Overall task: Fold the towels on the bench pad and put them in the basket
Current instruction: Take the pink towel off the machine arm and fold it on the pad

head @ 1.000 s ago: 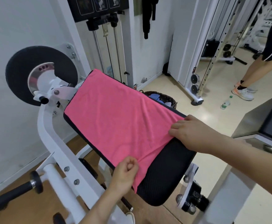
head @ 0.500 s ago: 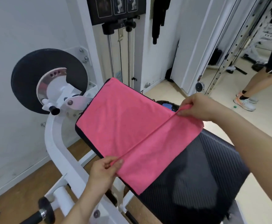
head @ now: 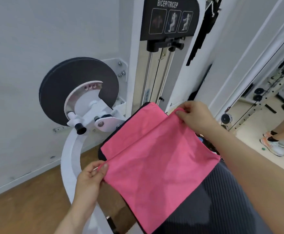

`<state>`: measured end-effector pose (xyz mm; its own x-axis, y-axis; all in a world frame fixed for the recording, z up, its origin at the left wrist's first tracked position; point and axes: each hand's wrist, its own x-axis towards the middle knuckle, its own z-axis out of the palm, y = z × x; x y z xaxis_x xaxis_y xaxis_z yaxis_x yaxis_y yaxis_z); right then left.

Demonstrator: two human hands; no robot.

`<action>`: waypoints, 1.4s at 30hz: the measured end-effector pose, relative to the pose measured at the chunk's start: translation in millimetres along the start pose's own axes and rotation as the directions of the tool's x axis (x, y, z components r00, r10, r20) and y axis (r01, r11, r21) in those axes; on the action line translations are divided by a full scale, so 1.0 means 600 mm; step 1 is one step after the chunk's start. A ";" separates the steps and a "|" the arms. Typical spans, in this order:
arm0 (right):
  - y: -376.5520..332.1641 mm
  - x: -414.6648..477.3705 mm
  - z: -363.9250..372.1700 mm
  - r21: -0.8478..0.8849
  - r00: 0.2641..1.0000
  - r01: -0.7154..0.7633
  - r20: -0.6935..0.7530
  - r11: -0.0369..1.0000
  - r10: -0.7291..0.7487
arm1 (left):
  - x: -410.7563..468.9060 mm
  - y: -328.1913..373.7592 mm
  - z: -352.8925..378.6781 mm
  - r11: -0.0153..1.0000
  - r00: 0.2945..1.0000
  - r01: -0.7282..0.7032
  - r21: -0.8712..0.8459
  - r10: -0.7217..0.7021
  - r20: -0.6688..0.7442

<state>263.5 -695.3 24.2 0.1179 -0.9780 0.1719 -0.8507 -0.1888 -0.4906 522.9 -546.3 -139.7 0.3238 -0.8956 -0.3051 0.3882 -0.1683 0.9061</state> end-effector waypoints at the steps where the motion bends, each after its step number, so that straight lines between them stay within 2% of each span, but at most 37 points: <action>1: -0.006 0.012 0.006 0.005 1.000 0.005 -0.018 1.000 -0.005 | 0.009 0.001 -0.002 1.000 1.000 -0.001 -0.010 0.001 -0.016; 8: -0.025 0.114 0.088 -0.097 0.997 0.066 -0.029 0.993 -0.069 | 0.094 -0.009 -0.012 1.000 0.991 0.001 -0.002 -0.001 -0.131; 12: -0.004 0.151 0.141 -0.161 0.998 0.055 -0.013 0.985 -0.058 | 0.135 -0.028 -0.020 0.995 0.980 -0.010 0.104 0.030 -0.197; 16: 0.013 0.172 0.166 -0.143 1.000 0.017 0.025 0.990 -0.014 | 0.160 -0.042 -0.022 0.975 0.967 -0.032 0.220 0.085 -0.239; 20: 0.012 0.190 0.160 -0.123 0.993 -0.057 0.098 0.991 0.069 | 0.171 -0.041 -0.020 0.946 0.974 -0.044 0.320 0.112 -0.197; 26: 0.001 0.198 0.165 -0.102 0.993 -0.047 0.104 0.994 0.057 | 0.174 -0.043 -0.019 0.851 0.955 -0.141 0.505 0.252 -0.159; 29: 0.000 0.192 0.165 -0.078 0.996 -0.035 0.074 0.996 0.041 | 0.176 -0.033 -0.018 0.856 0.964 -0.104 0.506 0.211 -0.159; 34: -0.006 0.180 0.151 -0.092 0.999 -0.002 0.035 0.996 0.006 | 0.189 -0.021 -0.021 0.851 0.987 -0.099 0.516 0.148 -0.054; 40: -0.007 0.169 0.140 0.032 1.000 -0.003 -0.021 0.999 0.004 | 0.195 -0.018 -0.016 0.775 0.977 -0.120 0.620 0.205 -0.067; 42: -0.002 0.162 0.133 0.096 0.999 -0.017 -0.032 0.995 0.020 | 0.190 -0.009 -0.015 0.805 0.973 -0.128 0.579 0.214 -0.083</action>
<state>317.1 -797.2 -26.7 0.0849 -0.9783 0.1893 -0.7996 -0.1802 -0.5729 565.1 -643.6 -182.1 0.4697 -0.8737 -0.1269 -0.2289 -0.2593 0.9383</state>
